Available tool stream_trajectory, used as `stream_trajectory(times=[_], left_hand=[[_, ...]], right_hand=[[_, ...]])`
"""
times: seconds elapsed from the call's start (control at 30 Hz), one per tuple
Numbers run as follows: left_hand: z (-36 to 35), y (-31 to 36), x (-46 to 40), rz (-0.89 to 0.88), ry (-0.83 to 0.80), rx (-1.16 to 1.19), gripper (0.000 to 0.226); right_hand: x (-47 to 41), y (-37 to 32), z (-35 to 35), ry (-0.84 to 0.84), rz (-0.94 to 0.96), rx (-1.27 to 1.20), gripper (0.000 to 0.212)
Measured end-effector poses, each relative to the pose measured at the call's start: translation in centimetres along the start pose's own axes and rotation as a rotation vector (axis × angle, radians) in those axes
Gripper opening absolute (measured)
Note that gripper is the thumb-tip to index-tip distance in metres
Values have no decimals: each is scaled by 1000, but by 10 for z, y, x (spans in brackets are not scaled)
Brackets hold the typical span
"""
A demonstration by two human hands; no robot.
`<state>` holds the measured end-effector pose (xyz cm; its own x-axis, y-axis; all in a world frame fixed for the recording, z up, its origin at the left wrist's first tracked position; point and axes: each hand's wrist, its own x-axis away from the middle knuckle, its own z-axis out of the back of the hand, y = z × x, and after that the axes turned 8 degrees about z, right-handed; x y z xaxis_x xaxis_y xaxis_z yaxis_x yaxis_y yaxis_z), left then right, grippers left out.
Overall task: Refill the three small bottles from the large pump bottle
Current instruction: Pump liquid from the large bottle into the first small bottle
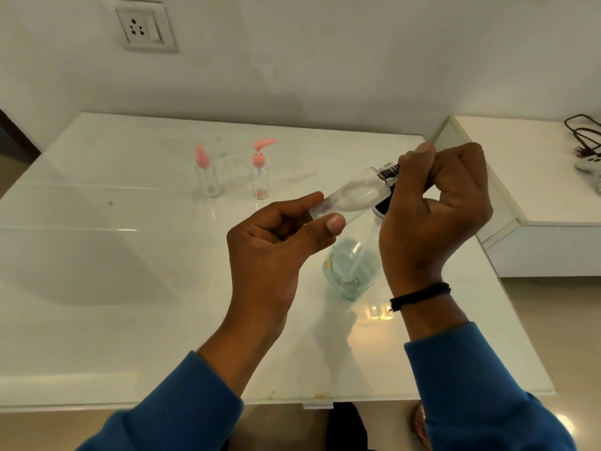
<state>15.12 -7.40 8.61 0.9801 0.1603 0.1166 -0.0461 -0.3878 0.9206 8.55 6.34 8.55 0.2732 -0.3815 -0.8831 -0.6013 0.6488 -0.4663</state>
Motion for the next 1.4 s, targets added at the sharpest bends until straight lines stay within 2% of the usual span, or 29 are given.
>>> stream_trajectory(times=[1.4], left_hand=[[1, -1, -1, 2, -16, 15, 43]], right_hand=[[-4, 0, -1, 1, 23, 2, 40]])
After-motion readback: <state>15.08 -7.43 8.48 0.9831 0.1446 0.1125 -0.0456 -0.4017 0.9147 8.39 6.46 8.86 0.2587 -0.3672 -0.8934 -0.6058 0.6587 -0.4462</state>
